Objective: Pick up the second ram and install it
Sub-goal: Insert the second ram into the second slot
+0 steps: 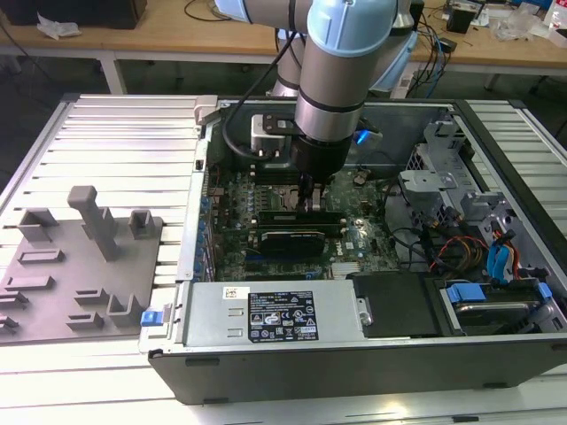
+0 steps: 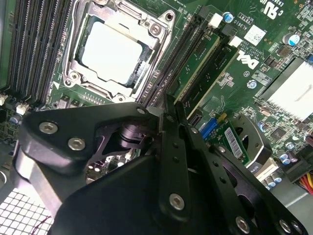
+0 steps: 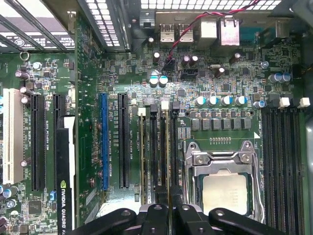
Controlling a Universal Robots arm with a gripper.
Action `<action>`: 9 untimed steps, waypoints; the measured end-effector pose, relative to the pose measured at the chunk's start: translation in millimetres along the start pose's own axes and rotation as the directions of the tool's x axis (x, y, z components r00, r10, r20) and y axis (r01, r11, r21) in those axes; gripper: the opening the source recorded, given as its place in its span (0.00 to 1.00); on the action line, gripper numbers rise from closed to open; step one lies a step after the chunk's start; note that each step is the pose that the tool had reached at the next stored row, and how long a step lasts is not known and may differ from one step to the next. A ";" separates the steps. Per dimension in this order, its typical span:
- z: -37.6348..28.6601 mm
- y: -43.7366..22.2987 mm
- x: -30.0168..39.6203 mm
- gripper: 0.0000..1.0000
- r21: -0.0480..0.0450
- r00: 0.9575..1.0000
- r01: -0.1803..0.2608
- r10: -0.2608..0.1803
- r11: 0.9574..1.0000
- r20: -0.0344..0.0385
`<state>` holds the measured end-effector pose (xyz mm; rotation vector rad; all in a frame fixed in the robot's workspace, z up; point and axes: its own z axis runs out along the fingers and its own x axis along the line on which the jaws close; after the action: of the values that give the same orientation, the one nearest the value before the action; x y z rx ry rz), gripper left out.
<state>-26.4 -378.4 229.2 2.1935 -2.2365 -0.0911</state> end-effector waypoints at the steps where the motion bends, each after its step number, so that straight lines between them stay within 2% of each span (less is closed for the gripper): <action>1: -0.2 0.0 0.0 0.13 0.000 1.000 0.004 -0.004 1.000 0.000; 9: 3.2 -1.4 0.1 0.13 -0.001 1.000 0.010 -0.010 1.000 0.000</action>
<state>-25.2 -378.4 226.0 2.2040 -2.2257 -0.0917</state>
